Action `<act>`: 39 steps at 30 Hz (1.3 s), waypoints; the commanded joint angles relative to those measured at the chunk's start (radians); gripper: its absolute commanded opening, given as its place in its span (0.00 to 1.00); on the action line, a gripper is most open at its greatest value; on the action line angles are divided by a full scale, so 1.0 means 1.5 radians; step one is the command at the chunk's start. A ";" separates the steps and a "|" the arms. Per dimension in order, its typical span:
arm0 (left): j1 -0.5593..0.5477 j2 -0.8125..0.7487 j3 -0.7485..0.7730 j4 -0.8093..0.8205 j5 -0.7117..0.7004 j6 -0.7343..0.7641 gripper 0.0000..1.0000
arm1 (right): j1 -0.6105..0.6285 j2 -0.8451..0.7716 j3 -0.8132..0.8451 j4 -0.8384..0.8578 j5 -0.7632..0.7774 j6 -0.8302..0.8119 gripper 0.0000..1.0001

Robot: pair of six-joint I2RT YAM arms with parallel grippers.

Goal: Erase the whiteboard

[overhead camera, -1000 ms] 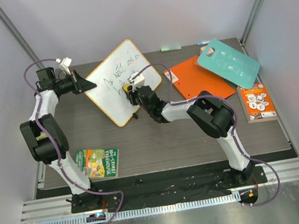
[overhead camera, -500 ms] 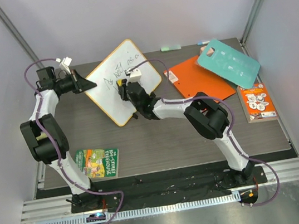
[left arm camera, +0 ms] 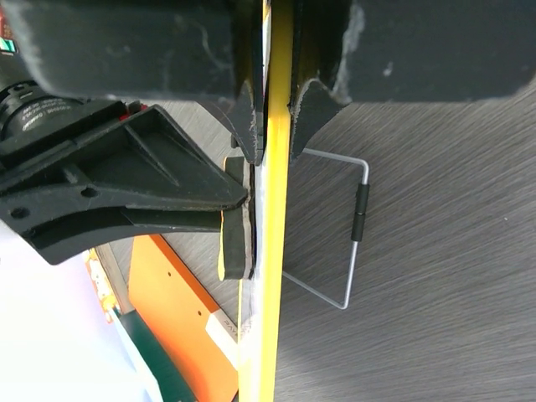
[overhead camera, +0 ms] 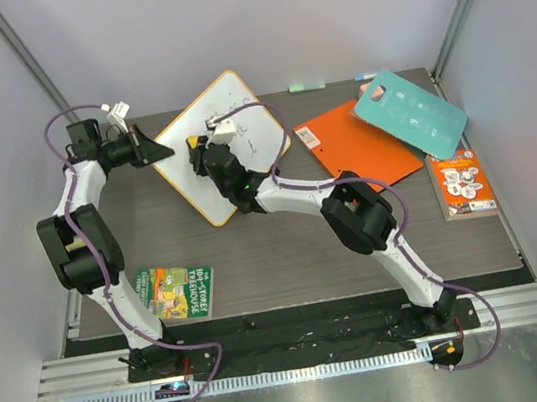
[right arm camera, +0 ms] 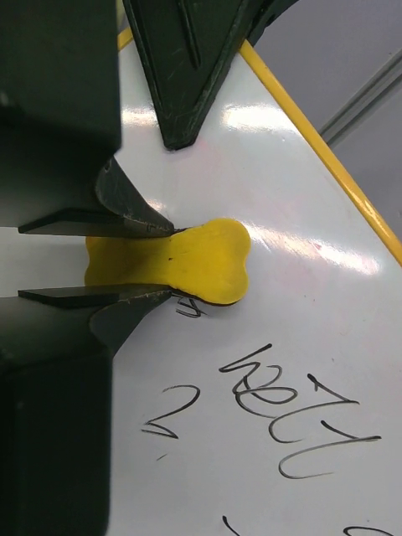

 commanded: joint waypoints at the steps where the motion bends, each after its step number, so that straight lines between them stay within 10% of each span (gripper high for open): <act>1: -0.051 -0.025 -0.001 -0.015 -0.134 0.136 0.00 | -0.086 0.049 -0.018 -0.101 0.005 0.101 0.01; 12: -0.053 -0.028 0.002 -0.039 -0.140 0.158 0.00 | -0.172 0.036 -0.033 -0.116 -0.071 0.060 0.01; 28: -0.058 -0.042 -0.012 -0.053 -0.144 0.173 0.00 | -0.023 -0.004 -0.153 -0.039 -0.275 0.149 0.01; 39: -0.064 -0.048 -0.022 -0.049 -0.148 0.175 0.00 | 0.015 0.043 0.022 -0.113 -0.304 0.105 0.01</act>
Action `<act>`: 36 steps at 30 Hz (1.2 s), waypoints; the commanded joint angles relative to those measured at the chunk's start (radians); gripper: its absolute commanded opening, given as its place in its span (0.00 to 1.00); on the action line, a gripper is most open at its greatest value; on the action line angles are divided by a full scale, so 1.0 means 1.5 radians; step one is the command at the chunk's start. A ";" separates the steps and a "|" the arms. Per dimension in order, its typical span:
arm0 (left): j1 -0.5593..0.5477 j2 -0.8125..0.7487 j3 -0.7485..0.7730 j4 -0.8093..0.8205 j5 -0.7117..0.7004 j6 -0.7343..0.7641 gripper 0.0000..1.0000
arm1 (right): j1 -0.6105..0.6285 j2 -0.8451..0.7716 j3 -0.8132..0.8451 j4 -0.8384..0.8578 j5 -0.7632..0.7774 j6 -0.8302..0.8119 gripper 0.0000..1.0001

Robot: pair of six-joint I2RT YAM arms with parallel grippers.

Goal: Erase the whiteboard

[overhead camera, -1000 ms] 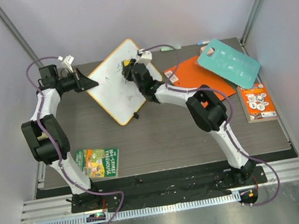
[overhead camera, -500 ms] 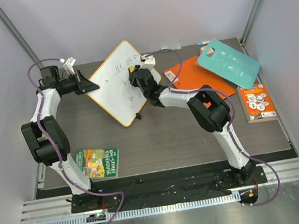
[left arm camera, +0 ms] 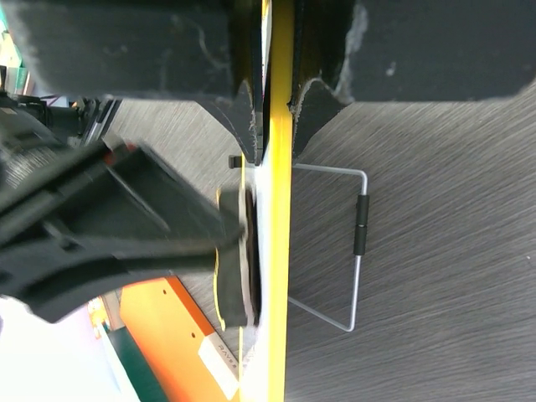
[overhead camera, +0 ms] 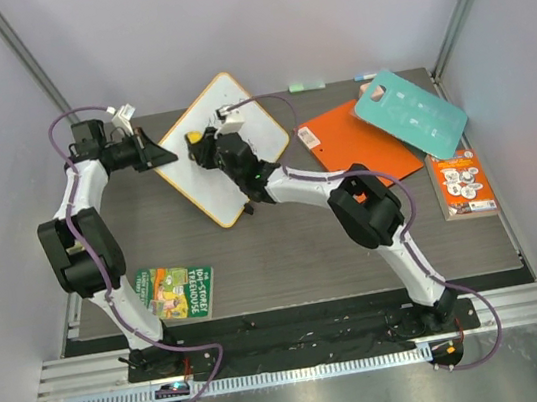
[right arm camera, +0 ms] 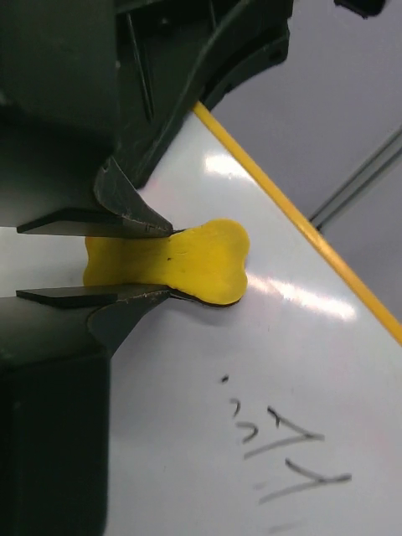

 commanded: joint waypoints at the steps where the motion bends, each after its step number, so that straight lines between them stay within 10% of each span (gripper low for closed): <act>1: -0.047 -0.025 -0.019 0.031 -0.106 0.152 0.00 | 0.060 0.096 0.120 -0.157 -0.157 0.003 0.01; 14: -0.049 -0.045 -0.024 0.015 -0.110 0.162 0.00 | -0.005 0.078 0.070 -0.176 -0.007 0.047 0.01; 36: -0.050 -0.078 -0.030 -0.013 -0.104 0.189 0.00 | -0.186 0.172 0.227 -0.296 -0.039 0.012 0.01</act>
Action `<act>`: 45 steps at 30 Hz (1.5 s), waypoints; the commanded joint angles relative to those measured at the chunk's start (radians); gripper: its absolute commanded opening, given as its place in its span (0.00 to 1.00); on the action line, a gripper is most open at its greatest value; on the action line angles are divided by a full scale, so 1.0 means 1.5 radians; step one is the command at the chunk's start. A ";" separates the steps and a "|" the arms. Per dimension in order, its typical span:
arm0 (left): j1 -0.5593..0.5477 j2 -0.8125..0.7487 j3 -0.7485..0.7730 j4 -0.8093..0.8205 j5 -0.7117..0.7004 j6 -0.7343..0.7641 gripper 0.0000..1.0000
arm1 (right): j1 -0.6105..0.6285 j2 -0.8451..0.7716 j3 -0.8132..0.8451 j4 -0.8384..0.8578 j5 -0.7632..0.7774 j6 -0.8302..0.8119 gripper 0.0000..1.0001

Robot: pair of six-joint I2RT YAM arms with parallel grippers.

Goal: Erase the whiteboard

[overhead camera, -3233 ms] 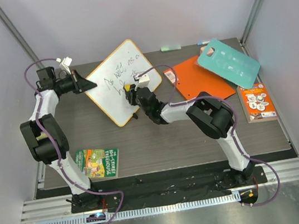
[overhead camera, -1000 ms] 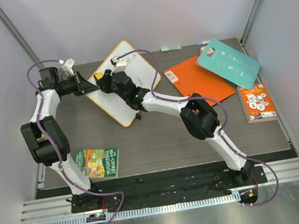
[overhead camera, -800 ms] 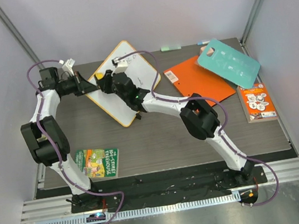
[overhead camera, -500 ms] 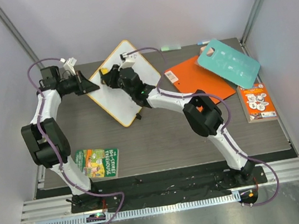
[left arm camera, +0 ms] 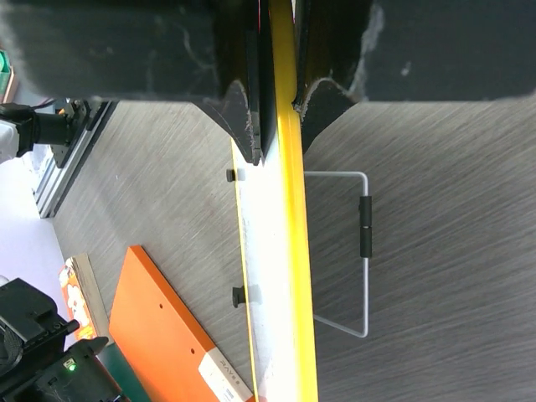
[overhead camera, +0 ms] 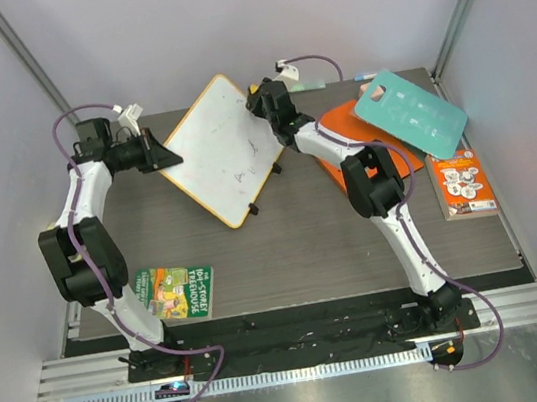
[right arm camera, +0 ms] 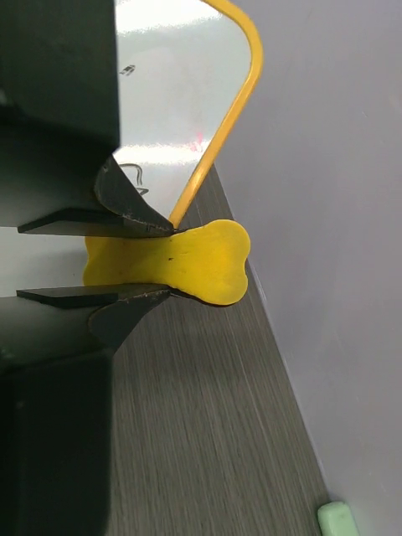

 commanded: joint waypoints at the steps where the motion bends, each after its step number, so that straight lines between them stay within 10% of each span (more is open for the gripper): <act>1: -0.024 -0.025 -0.007 0.015 -0.062 0.169 0.00 | 0.039 -0.003 -0.075 -0.074 -0.054 -0.034 0.01; 7: -0.026 -0.021 -0.008 0.016 -0.060 0.168 0.00 | 0.104 -0.112 -0.222 0.051 -0.082 -0.086 0.01; 17: -0.030 -0.030 -0.015 0.006 -0.072 0.182 0.00 | 0.193 -0.090 -0.128 -0.012 -0.171 -0.123 0.01; 32: -0.030 -0.036 -0.013 -0.006 -0.078 0.195 0.00 | 0.067 -0.066 -0.165 -0.038 -0.079 -0.020 0.01; 45: -0.030 -0.043 -0.023 -0.003 -0.078 0.191 0.00 | 0.043 -0.090 -0.284 -0.063 -0.232 -0.006 0.01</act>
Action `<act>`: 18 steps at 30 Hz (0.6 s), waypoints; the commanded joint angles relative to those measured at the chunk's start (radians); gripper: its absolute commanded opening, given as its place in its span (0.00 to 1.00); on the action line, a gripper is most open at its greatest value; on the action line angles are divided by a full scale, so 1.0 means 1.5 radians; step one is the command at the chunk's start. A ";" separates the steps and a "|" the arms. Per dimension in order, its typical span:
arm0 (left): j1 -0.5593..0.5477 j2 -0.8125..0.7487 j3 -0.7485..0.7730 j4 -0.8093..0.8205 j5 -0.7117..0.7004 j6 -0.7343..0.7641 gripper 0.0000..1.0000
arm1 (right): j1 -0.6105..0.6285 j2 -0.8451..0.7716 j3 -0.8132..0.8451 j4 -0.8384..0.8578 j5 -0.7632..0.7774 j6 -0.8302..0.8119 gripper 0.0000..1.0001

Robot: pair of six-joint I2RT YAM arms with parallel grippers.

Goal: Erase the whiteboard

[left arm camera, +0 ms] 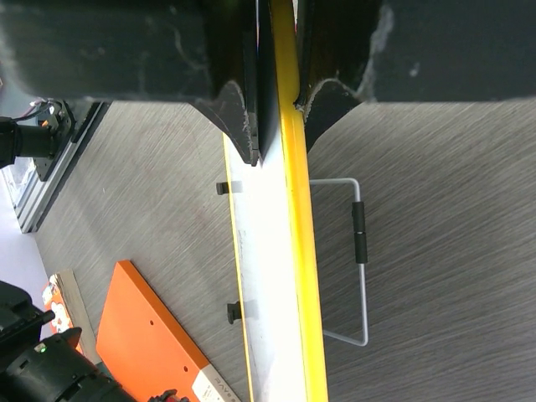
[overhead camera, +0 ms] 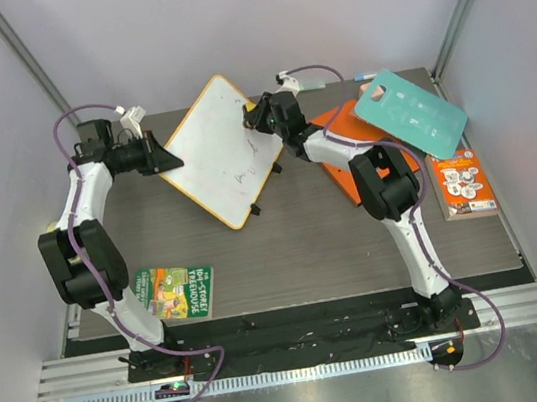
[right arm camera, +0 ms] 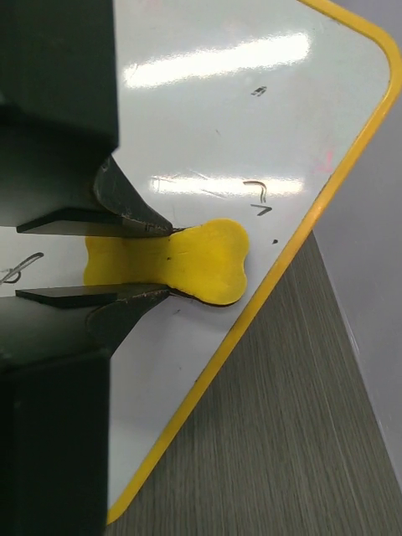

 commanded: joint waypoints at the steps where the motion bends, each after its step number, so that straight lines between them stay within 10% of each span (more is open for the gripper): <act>1: -0.025 -0.028 -0.015 0.026 -0.066 0.148 0.00 | 0.050 0.014 -0.101 -0.137 -0.088 -0.030 0.01; 18: -0.026 -0.046 -0.044 0.037 -0.064 0.142 0.00 | 0.108 -0.073 -0.366 -0.220 -0.136 -0.003 0.01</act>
